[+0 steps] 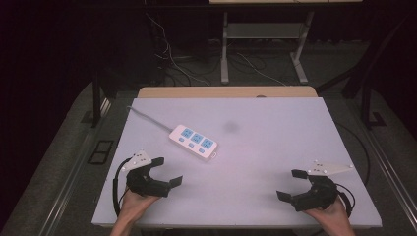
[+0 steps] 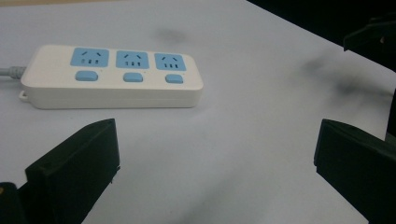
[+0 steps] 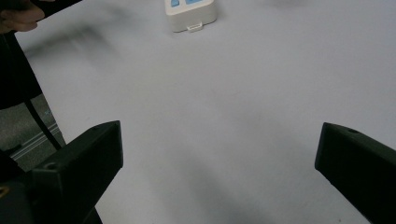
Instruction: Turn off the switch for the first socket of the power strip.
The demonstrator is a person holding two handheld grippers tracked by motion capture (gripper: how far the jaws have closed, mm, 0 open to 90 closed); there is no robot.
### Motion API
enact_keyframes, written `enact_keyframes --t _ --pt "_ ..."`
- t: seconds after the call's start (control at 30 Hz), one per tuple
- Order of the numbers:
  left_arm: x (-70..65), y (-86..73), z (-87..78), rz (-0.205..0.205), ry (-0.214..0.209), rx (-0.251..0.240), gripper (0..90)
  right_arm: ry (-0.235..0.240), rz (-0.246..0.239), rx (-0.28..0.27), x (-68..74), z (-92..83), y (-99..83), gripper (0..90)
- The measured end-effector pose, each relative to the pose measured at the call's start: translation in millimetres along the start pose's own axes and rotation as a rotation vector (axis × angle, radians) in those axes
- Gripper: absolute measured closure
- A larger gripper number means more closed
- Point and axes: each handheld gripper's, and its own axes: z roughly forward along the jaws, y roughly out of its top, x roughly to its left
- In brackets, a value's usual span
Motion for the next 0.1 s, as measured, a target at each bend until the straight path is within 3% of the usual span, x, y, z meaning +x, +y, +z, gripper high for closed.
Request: enact_keyframes --t 0.1 --pt "-2.7 -2.2 2.5 0.007 -0.006 0.013 0.0 0.001 0.002 -0.002 -0.2 -0.3 0.0 0.8"
